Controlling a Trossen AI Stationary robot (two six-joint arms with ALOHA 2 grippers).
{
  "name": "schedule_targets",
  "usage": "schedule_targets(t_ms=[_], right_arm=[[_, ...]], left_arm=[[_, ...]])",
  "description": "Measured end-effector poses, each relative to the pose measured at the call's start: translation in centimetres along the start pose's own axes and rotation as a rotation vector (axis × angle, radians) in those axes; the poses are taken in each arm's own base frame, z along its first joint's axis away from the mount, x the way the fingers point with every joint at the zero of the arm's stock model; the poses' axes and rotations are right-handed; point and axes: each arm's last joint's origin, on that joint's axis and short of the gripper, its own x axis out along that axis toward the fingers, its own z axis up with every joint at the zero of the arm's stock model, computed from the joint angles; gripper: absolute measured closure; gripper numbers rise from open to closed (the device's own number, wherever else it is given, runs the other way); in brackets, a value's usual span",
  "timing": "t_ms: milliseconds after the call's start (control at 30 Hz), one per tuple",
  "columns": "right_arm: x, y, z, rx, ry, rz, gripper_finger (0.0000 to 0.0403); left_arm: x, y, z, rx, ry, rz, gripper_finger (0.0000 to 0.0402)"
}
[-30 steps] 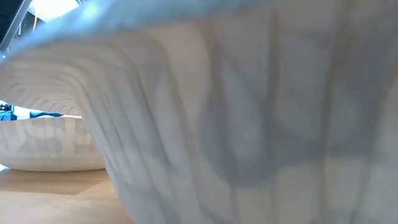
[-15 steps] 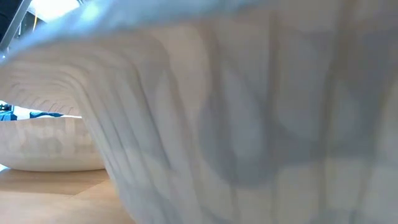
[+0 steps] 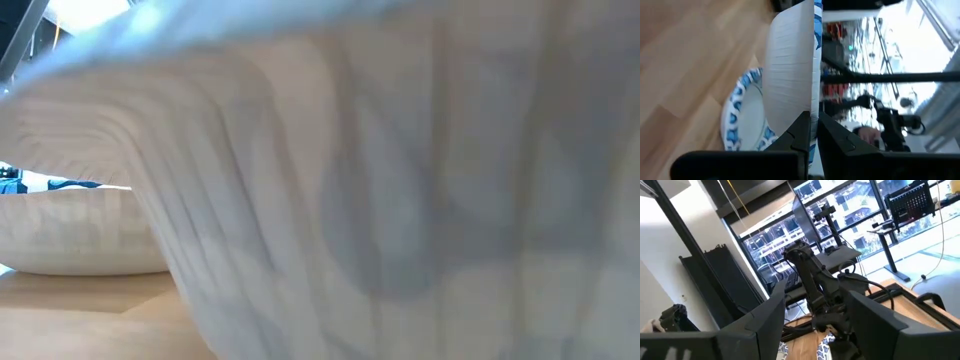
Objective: Nest bowls inside each other
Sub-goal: Stack the white patterned bowl on top of the other white patterned bowls
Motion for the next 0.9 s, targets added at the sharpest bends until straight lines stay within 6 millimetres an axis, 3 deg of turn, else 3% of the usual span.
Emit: schedule_targets(t_ms=[367,900], right_arm=[[0.0,0.0,0.0,0.0,0.003,-0.002,0.0197],[0.2,0.2,-0.2,0.009,0.008,0.011,0.0197]], left_arm=[[2.2,-0.6,-2.0,0.003,0.105,-0.008,0.0385],[4.6,-0.2,-4.7,-0.012,0.119,0.111,0.0385]])
